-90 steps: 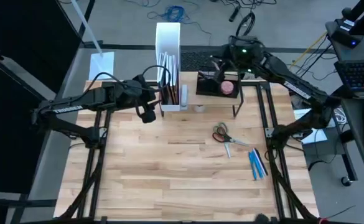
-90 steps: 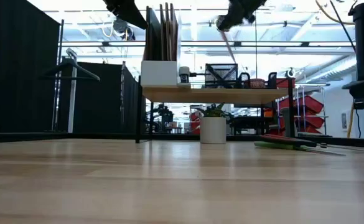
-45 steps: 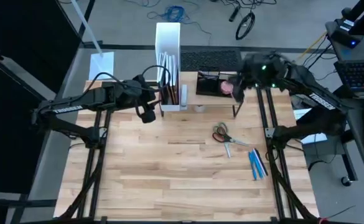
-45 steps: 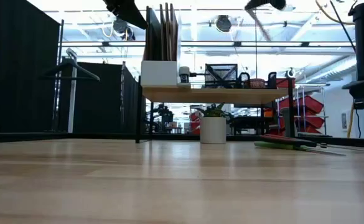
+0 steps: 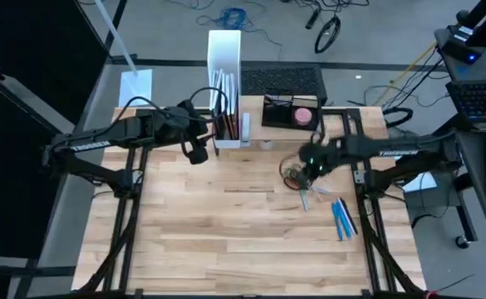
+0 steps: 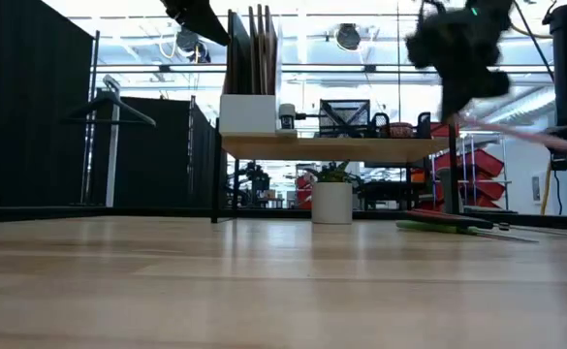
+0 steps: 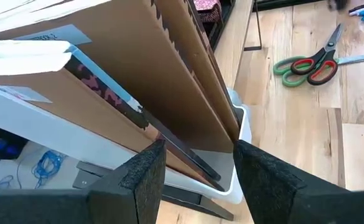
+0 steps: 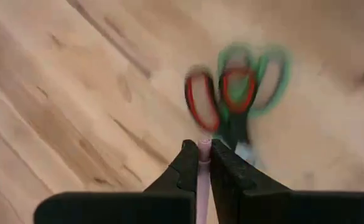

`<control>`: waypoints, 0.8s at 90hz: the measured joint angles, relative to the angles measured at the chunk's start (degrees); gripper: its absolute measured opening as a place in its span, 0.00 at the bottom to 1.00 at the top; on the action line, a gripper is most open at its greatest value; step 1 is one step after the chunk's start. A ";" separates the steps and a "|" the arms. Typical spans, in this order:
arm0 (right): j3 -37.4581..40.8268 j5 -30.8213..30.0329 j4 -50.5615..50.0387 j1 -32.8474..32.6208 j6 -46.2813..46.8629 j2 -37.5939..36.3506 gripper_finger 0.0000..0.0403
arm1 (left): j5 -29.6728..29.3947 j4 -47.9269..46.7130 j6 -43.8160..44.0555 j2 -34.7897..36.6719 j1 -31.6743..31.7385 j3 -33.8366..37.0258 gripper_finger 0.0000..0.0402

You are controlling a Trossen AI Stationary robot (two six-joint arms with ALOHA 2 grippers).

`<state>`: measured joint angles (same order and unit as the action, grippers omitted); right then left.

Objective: Stock shelves
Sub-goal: Remove the pink pen from the desk organizer on the shelf

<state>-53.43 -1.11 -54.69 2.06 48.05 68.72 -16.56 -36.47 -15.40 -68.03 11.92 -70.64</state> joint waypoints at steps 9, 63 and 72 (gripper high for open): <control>6.27 0.06 0.54 -4.83 9.92 -0.01 0.01 | 0.00 -0.02 0.00 0.00 0.00 -0.01 0.44; 20.94 -0.88 2.53 -18.97 39.60 -0.06 0.16 | 0.04 -0.04 0.09 0.00 -0.04 0.00 0.44; 20.94 -0.84 3.08 -18.95 39.53 -0.06 0.27 | 0.04 -0.04 0.09 0.00 -0.04 0.00 0.44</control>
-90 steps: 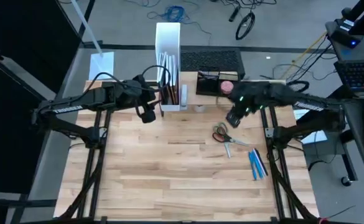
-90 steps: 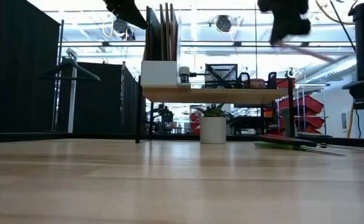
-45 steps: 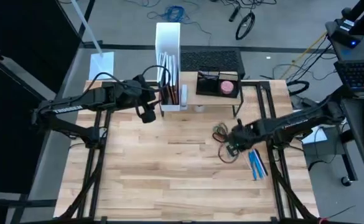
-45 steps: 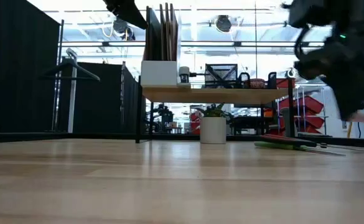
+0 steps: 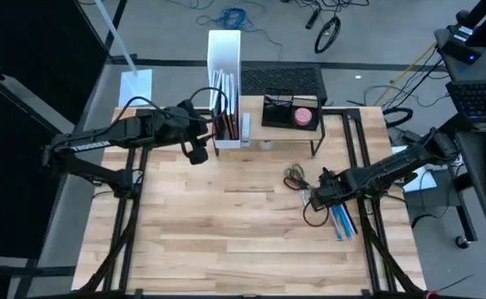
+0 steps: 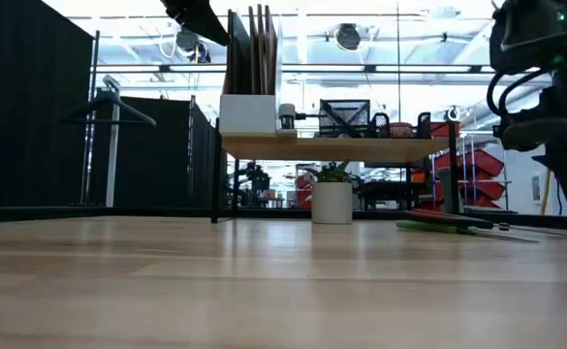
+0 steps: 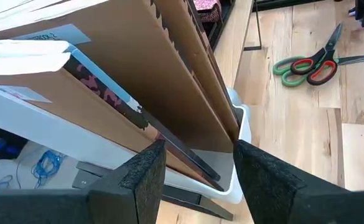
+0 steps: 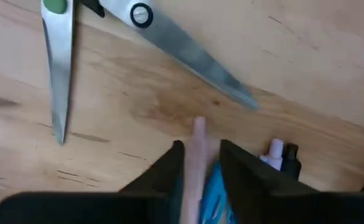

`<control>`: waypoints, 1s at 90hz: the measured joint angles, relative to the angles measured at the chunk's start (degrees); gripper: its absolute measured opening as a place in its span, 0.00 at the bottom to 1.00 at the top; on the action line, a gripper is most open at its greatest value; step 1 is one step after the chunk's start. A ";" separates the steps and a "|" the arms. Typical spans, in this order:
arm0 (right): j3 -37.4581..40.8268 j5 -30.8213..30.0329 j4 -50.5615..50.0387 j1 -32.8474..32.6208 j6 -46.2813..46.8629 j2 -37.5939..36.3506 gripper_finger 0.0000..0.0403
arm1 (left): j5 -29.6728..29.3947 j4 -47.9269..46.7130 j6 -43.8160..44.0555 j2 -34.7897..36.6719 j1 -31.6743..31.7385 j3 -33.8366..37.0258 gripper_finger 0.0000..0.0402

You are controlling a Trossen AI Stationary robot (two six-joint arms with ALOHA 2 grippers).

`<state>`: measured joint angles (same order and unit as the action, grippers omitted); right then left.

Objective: Stock shelves
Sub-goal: Remove the pink pen from the desk organizer on the shelf, then remove the red scented candle from the desk organizer on the shelf

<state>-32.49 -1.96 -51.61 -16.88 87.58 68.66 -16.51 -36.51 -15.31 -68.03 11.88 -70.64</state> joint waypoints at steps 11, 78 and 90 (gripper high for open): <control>-1.42 0.56 -0.12 0.00 -1.65 -0.05 0.38 | 0.00 0.00 -0.02 0.00 0.00 -0.01 0.44; -19.74 -28.13 36.14 13.32 -64.69 -0.96 0.43 | -0.74 0.00 -0.26 0.00 0.00 0.01 0.44; -23.78 -23.28 39.83 21.48 -77.78 -0.92 0.42 | -0.86 -0.21 -1.58 0.00 0.00 0.00 0.44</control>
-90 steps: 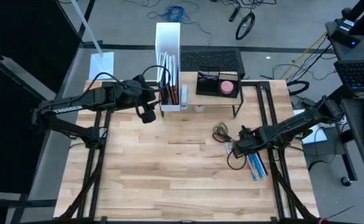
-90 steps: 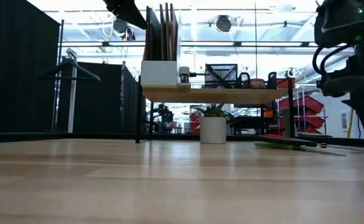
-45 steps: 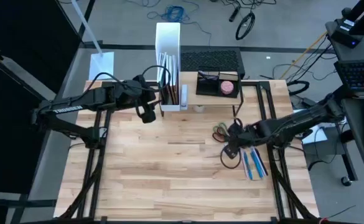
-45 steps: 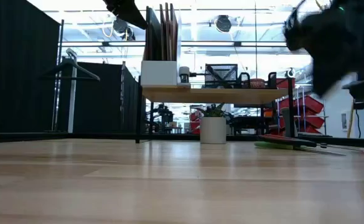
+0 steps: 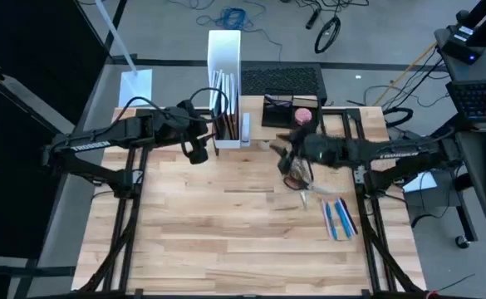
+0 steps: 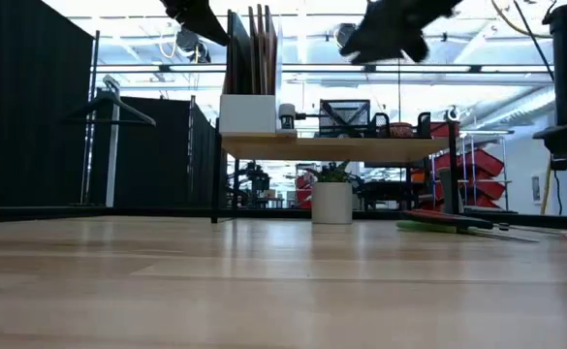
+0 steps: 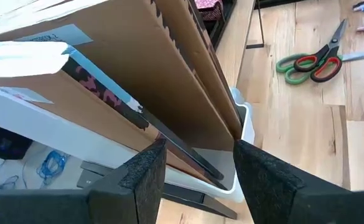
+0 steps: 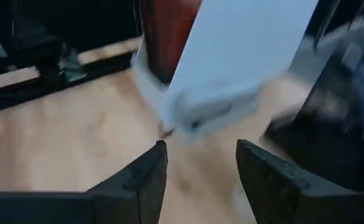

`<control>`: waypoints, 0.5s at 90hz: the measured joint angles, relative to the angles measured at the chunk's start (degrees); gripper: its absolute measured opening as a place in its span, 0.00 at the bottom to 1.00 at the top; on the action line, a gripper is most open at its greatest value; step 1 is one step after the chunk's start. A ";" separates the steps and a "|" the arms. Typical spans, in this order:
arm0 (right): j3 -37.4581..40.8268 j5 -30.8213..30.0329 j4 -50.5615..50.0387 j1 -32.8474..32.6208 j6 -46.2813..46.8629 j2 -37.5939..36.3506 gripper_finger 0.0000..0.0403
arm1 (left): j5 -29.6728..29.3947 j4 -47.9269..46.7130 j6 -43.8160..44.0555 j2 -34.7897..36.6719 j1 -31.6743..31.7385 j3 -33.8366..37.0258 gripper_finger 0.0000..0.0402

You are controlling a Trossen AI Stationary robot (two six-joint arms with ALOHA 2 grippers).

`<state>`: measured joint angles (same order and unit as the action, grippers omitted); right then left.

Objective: Stock shelves
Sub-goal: Remove the red scented candle from the desk organizer on the shelf

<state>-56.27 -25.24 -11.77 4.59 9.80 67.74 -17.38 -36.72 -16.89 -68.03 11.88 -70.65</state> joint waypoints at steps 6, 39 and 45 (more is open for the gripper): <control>-3.32 4.46 -1.32 4.45 -5.44 -0.04 0.42 | -0.04 -0.24 -0.01 0.00 0.00 -0.01 0.44; -29.90 19.36 -26.62 25.55 -27.52 11.96 0.42 | -0.21 -3.87 -0.04 0.00 0.02 0.00 0.44; -35.97 21.60 -34.06 27.56 -28.21 16.44 0.42 | -0.20 -4.18 0.03 0.00 0.02 0.02 0.44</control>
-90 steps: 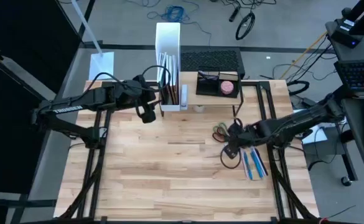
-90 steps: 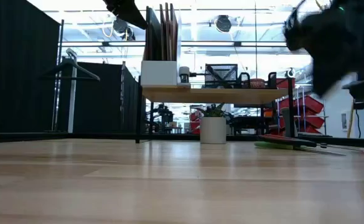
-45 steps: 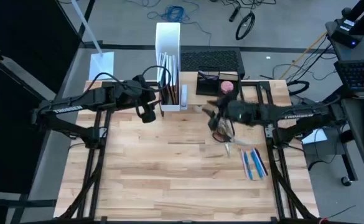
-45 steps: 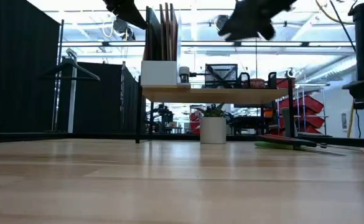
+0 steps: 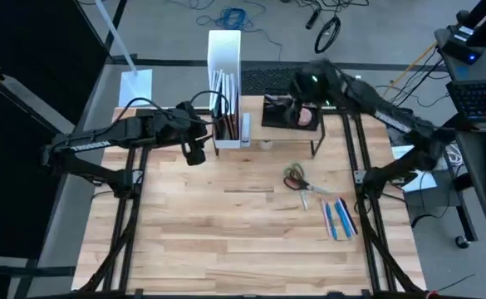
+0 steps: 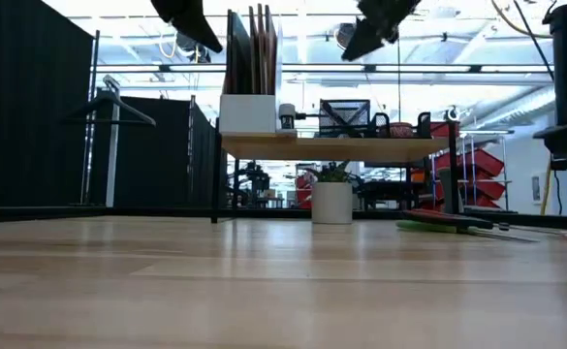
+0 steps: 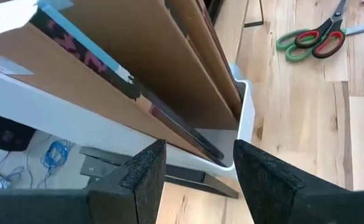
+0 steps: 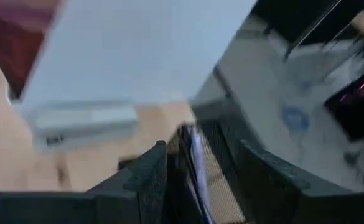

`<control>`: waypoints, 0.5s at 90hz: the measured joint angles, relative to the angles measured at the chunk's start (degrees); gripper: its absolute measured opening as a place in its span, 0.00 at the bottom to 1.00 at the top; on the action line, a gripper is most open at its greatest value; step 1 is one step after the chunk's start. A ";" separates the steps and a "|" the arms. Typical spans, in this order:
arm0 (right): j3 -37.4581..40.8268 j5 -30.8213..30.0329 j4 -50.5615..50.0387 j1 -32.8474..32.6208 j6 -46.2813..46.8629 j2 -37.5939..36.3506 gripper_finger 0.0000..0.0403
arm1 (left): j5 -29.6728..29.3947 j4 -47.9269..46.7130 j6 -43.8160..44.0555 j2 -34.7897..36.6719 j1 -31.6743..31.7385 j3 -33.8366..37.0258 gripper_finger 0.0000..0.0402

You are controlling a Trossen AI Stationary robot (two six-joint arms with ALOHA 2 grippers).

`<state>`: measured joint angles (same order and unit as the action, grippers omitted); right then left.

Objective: Stock shelves
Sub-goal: Remove the red scented candle from the desk organizer on the shelf

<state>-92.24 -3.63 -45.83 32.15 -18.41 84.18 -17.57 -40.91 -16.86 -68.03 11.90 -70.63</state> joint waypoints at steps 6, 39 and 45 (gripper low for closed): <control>-4.71 1.02 -6.48 1.06 -0.33 4.06 0.42 | 0.04 -1.04 0.56 0.00 -0.02 -0.02 0.44; -9.60 0.56 -14.66 1.33 -3.26 9.84 0.42 | 0.08 -2.49 1.40 0.00 0.00 0.00 0.44; -9.60 0.22 -16.79 1.43 -3.06 8.46 0.42 | 0.10 -2.51 1.40 0.00 -0.02 0.00 0.44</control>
<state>-101.84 -3.42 -62.63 33.58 -21.47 92.64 -17.47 -43.42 -15.46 -68.03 11.88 -70.63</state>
